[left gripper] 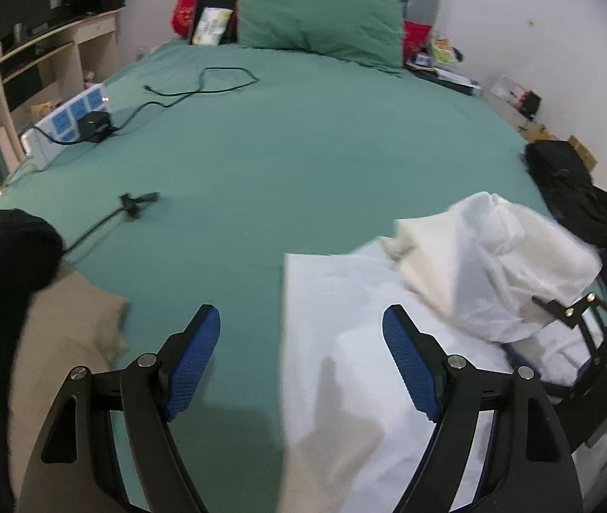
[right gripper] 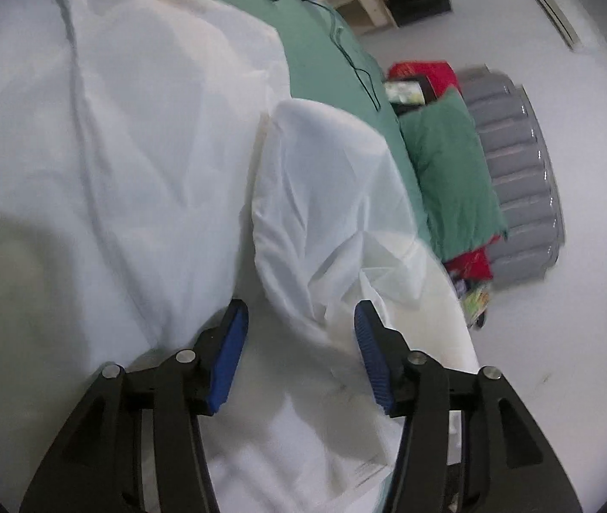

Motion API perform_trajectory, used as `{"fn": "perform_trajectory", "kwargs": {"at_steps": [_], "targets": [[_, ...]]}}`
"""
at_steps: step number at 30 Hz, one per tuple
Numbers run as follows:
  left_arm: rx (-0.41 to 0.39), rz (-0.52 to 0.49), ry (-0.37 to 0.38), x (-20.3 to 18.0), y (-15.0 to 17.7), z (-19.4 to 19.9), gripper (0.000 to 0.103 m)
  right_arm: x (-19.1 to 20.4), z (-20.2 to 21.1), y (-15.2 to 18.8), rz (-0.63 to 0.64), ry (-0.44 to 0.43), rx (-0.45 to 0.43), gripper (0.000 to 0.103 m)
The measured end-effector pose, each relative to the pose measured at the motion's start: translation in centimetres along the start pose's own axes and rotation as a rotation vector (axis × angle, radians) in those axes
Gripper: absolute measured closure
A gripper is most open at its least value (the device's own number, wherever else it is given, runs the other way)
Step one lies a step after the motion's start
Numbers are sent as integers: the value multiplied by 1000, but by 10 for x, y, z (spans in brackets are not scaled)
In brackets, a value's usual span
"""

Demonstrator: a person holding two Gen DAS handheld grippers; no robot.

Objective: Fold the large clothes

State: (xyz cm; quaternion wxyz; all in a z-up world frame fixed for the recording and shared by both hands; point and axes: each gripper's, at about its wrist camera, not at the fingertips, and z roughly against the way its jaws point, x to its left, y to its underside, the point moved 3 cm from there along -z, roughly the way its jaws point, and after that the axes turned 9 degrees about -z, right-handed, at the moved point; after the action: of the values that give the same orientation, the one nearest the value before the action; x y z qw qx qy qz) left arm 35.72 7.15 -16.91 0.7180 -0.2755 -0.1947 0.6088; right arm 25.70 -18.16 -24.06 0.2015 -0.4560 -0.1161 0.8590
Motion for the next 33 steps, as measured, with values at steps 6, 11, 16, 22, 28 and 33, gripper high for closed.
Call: {"fn": "perform_trajectory", "kwargs": {"at_steps": [6,11,16,22,28,33], "targets": [[9,-10,27,-30,18,4,21,-28,17,25,-286,-137,34,51],[15,24,18,-37,36,17,21,-55,46,43,-524,-190,-32,51],[22,71,-8,-38,48,23,21,-100,27,19,-683,-138,-135,51],[56,73,-19,-46,52,19,21,-107,-49,-17,-813,-294,-95,72],[50,44,-39,-52,45,26,21,-72,-31,-2,-678,-389,-82,101],[35,54,1,-64,37,28,21,-37,9,39,-552,-446,-71,101]]}}
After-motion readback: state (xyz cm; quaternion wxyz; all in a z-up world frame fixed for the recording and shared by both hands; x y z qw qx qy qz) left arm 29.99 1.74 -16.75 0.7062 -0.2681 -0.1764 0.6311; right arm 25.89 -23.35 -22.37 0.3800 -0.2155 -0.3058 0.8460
